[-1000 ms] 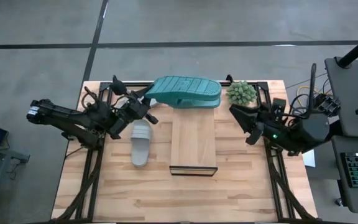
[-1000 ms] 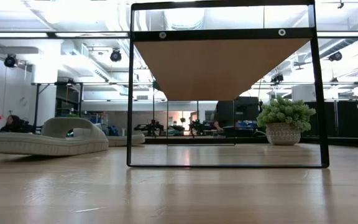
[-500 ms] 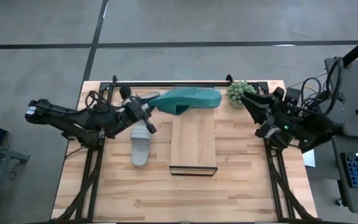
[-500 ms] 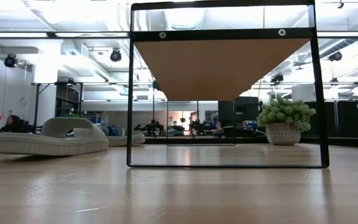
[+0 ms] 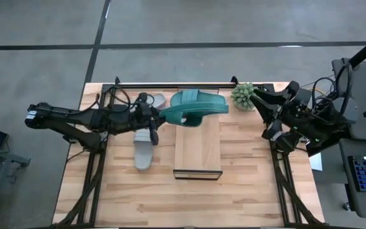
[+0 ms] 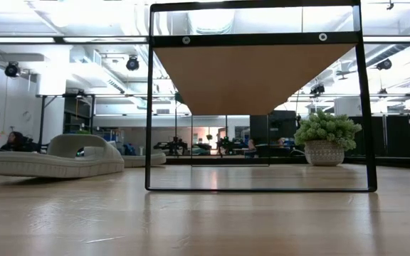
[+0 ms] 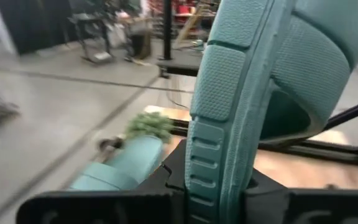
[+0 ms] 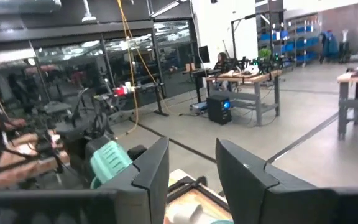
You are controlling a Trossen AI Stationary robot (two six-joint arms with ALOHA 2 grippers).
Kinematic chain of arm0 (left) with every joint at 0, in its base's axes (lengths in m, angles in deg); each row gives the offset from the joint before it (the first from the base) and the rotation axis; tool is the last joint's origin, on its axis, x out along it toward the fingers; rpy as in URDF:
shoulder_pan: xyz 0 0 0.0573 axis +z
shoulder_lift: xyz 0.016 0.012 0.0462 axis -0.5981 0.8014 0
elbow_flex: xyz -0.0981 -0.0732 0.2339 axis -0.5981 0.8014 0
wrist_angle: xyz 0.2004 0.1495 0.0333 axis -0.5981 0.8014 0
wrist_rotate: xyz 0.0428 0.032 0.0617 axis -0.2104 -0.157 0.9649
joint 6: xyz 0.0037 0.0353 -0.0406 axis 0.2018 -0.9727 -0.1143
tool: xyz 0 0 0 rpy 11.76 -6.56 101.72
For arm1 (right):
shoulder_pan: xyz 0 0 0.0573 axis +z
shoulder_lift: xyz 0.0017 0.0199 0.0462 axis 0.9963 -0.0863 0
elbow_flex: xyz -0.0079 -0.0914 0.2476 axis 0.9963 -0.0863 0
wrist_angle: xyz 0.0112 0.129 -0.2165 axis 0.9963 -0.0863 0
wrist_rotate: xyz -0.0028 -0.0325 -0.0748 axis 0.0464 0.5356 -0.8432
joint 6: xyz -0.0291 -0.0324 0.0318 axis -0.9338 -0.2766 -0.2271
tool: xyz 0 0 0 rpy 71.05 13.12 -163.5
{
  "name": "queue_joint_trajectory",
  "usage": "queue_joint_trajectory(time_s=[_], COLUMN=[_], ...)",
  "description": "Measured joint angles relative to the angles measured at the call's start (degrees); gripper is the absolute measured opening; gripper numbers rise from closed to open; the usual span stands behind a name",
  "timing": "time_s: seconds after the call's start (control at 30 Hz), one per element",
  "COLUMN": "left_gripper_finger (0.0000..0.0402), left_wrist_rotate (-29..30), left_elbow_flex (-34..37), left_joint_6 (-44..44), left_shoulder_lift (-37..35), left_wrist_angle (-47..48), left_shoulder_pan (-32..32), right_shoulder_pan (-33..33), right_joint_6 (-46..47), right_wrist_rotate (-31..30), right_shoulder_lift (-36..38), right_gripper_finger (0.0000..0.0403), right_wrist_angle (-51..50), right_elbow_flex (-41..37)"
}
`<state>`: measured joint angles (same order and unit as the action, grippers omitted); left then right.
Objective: Pick and place slides into the shelf
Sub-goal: Put the green slide on the shelf
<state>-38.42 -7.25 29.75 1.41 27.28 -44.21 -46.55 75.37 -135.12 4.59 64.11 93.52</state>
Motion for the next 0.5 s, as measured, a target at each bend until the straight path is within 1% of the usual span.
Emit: queue_joint_trajectory(time_s=[0.1, 0.17, 0.27, 0.33, 0.43, 0.5], left_gripper_finger=[0.0018, 0.0018, 0.0018, 0.0018, 0.0018, 0.0018], left_wrist_rotate=[-5.09, -9.17, -15.7, -19.04, -21.25, -21.31], left_elbow_flex=[0.0, 0.0, 0.09, 0.09, 0.18, 0.18], left_joint_6=[4.63, 7.97, 12.63, 14.47, 14.99, 14.97], left_shoulder_lift=[0.05, 0.23, 0.33, 0.68, 0.72, 0.7], left_wrist_angle=[0.36, -0.57, -0.71, -0.95, -0.52, -0.54], left_shoulder_pan=[1.69, 2.71, 3.83, 4.18, 4.22, 4.23], right_shoulder_pan=[0.0, 0.0, 0.0, 0.0, 0.0, 0.0], right_joint_6=[-1.94, -1.9, -0.39, 2.88, 8.99, 9.84], right_wrist_rotate=[0.0, 0.0, -0.01, -0.81, -3.17, -3.18], right_shoulder_lift=[0.0, 0.13, 0.4, 0.55, 0.62, 0.63], right_gripper_finger=[0.0126, 0.0127, 0.0128, 0.0127, 0.0129, 0.0136], right_wrist_angle=[-1.03, -3.46, -9.81, -14.24, -18.37, -20.59], right_elbow_flex=[0.0, 0.0, 0.0, -0.02, -0.02, -0.02])
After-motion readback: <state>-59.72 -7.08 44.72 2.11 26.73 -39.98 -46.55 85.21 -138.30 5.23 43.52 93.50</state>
